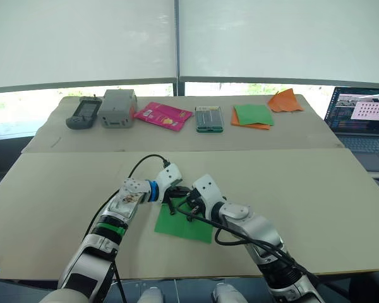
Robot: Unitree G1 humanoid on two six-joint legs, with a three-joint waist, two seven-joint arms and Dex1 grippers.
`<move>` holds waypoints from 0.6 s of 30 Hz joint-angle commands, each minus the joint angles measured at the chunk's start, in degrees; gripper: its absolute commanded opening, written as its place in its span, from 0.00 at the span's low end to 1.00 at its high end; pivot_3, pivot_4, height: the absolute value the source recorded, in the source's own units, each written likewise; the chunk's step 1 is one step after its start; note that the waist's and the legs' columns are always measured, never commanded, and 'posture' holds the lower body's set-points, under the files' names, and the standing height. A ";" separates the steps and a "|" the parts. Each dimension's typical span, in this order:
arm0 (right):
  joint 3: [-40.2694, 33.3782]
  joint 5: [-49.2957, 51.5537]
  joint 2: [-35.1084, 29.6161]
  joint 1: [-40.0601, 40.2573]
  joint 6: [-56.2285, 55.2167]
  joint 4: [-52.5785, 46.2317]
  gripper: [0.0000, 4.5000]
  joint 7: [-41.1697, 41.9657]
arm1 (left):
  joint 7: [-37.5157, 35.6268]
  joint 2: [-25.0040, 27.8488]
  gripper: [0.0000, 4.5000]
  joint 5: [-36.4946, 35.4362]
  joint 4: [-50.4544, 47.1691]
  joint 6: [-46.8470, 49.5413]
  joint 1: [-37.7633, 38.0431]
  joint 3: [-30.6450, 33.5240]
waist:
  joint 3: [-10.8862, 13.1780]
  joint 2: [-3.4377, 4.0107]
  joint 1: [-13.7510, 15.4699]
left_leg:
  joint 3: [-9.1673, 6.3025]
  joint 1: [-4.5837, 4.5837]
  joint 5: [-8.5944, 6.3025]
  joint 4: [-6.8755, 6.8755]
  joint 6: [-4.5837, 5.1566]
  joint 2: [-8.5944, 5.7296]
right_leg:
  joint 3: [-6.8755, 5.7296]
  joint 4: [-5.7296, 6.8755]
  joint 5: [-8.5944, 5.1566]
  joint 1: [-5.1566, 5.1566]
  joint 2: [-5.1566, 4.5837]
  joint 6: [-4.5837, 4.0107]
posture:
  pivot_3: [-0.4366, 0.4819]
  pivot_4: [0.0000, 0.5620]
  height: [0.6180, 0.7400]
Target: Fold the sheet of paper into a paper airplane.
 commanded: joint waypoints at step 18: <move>1.01 -0.38 -0.82 1.56 3.52 3.24 0.00 -0.34 | -0.63 5.76 0.02 0.91 -9.33 5.25 9.19 -1.00 | -0.15 0.00 -0.33 | -0.01 0.13 -0.01 -0.04 0.00 0.00 | 0.01 0.02 -0.09 0.05 0.00 -0.11 | 0.48 0.27 1.00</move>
